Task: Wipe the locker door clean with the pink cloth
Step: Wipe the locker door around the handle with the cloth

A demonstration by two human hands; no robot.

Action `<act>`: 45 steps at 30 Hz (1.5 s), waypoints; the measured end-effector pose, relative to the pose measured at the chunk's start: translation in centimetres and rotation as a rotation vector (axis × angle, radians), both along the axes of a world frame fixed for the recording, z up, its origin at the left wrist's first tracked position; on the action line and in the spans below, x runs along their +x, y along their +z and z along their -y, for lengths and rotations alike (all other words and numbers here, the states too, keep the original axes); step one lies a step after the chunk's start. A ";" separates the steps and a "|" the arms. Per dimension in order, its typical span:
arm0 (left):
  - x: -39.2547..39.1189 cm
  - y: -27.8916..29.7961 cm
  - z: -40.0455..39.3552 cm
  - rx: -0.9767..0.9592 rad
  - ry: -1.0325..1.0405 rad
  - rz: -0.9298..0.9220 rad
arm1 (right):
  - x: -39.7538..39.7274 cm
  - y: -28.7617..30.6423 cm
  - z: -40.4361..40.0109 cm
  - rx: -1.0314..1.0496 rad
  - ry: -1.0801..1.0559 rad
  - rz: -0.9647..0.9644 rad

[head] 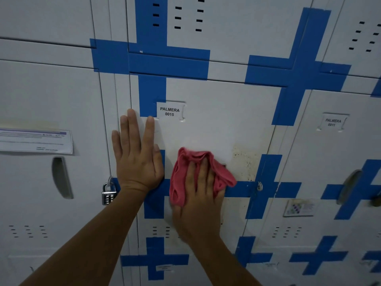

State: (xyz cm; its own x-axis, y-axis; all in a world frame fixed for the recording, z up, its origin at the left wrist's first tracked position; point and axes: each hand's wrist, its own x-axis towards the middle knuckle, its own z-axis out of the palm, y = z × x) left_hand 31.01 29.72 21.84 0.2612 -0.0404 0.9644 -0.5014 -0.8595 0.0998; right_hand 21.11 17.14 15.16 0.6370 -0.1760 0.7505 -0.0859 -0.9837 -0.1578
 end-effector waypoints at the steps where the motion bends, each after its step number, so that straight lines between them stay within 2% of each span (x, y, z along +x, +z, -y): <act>1: 0.0 0.0 -0.1 0.000 0.001 0.002 | 0.0 -1.4 0.1 -0.018 0.021 -0.059; 3: 0.1 0.0 -0.2 -0.001 0.004 0.012 | 0.2 -4.5 0.2 -0.025 0.048 -0.158; 7: 0.1 0.0 -0.1 -0.004 0.001 0.019 | 1.0 -7.0 0.7 0.034 0.003 -0.174; 10: 0.1 0.0 -0.1 -0.002 -0.003 0.022 | 0.5 -4.8 0.9 -0.033 0.061 -0.183; 15: 0.2 -0.1 -0.1 0.003 -0.004 0.033 | 0.2 1.3 0.2 0.060 0.055 0.025; 19: 0.0 -0.1 -0.2 0.005 -0.001 0.021 | 0.6 5.3 0.1 0.044 0.016 0.037; 22: -0.1 0.0 -0.1 0.015 0.008 0.005 | 0.4 6.3 -0.3 0.041 0.039 0.023; 27: 0.1 0.0 0.1 0.014 -0.002 0.010 | 0.1 3.2 -1.8 0.018 0.072 -0.078; 30: 0.2 0.0 -0.1 0.009 -0.005 0.014 | 0.0 0.1 -2.9 0.107 0.167 -0.157; 32: 0.2 -0.1 -0.1 0.016 0.001 0.029 | -0.5 -2.1 -3.1 0.160 0.213 -0.140; 34: 0.2 -0.1 -0.1 0.017 -0.005 0.037 | -1.2 -4.1 -2.7 0.153 0.189 -0.117; 40: 0.1 0.0 -0.1 0.013 -0.006 0.041 | -2.4 -8.7 0.5 0.173 0.058 -0.283; 45: 0.1 0.0 -0.1 0.015 -0.001 0.035 | -2.1 -8.6 -0.7 0.189 0.014 -0.260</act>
